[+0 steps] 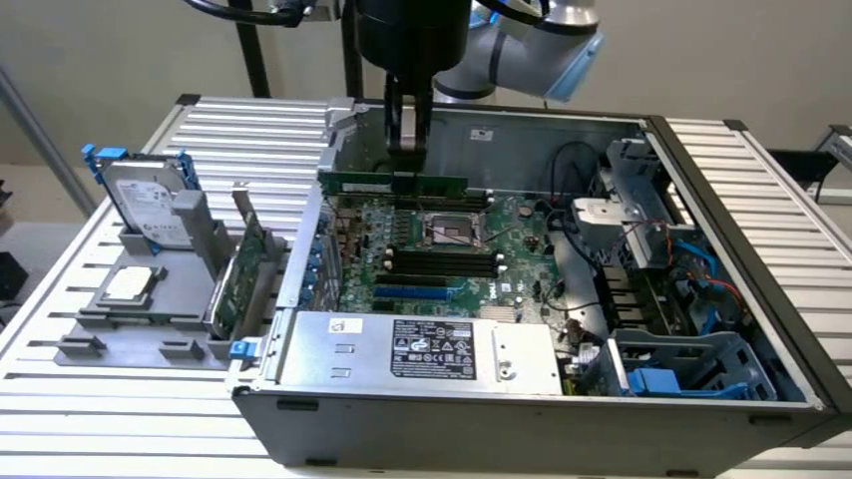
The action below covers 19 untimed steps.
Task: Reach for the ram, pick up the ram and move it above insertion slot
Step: 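Pick up the ram and move it above insertion slot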
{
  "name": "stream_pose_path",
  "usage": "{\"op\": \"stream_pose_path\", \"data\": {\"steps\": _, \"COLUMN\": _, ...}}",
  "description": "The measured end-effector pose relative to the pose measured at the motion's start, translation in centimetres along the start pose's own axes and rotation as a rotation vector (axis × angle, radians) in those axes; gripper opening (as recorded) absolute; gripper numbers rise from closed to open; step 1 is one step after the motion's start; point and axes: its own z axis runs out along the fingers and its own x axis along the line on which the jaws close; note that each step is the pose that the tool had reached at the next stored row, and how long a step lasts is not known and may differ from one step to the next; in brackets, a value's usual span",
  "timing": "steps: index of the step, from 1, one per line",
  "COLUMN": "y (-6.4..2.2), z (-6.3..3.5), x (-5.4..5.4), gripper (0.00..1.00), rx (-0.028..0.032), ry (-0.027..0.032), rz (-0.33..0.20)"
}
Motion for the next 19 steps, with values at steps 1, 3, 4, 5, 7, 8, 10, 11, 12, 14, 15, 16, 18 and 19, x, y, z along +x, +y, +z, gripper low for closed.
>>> {"op": "stream_pose_path", "data": {"steps": 1, "y": -0.42, "z": 0.04, "x": -0.2, "gripper": 0.14, "rx": 0.0000, "ry": -0.0001, "rz": 0.000}}
{"op": "stream_pose_path", "data": {"steps": 3, "y": -1.32, "z": 0.13, "x": -0.4, "gripper": 0.14, "rx": 0.0000, "ry": 0.0000, "rz": 0.000}}
{"op": "stream_pose_path", "data": {"steps": 4, "y": -1.77, "z": 0.16, "x": -0.5, "gripper": 0.14, "rx": 0.0000, "ry": 0.0000, "rz": 0.000}}
{"op": "stream_pose_path", "data": {"steps": 5, "y": -2.25, "z": 0.19, "x": -0.5, "gripper": 0.14, "rx": 0.0000, "ry": 0.0000, "rz": 0.000}}
{"op": "stream_pose_path", "data": {"steps": 7, "y": -3.15, "z": 0.25, "x": -0.6, "gripper": 0.14, "rx": 0.0000, "ry": 0.0001, "rz": 0.000}}
{"op": "stream_pose_path", "data": {"steps": 8, "y": -3.60, "z": 0.28, "x": -0.6, "gripper": 0.14, "rx": 0.0001, "ry": 0.0000, "rz": 0.000}}
{"op": "stream_pose_path", "data": {"steps": 10, "y": -4.51, "z": 0.32, "x": -0.7, "gripper": 0.14, "rx": 0.0000, "ry": 0.0000, "rz": 0.001}}
{"op": "stream_pose_path", "data": {"steps": 11, "y": -4.91, "z": 0.35, "x": -0.7, "gripper": 0.14, "rx": 0.0001, "ry": 0.0000, "rz": 0.001}}
{"op": "stream_pose_path", "data": {"steps": 12, "y": -5.19, "z": 0.38, "x": -0.7, "gripper": 0.14, "rx": 0.0001, "ry": 0.0001, "rz": 0.001}}
{"op": "stream_pose_path", "data": {"steps": 14, "y": -5.37, "z": 0.42, "x": -0.7, "gripper": 0.14, "rx": 0.0001, "ry": -0.0002, "rz": 0.001}}
{"op": "stream_pose_path", "data": {"steps": 15, "y": -5.37, "z": 0.42, "x": -0.7, "gripper": 0.14, "rx": 0.0000, "ry": 0.0000, "rz": 0.001}}
{"op": "stream_pose_path", "data": {"steps": 16, "y": -5.37, "z": 0.42, "x": -0.7, "gripper": 0.14, "rx": 0.0000, "ry": 0.0000, "rz": 0.001}}
{"op": "stream_pose_path", "data": {"steps": 18, "y": -5.37, "z": 0.42, "x": -0.7, "gripper": 0.14, "rx": 0.0000, "ry": 0.0001, "rz": 0.001}}
{"op": "stream_pose_path", "data": {"steps": 19, "y": -5.37, "z": 0.42, "x": -0.7, "gripper": 0.14, "rx": 0.0000, "ry": 0.0000, "rz": 0.001}}
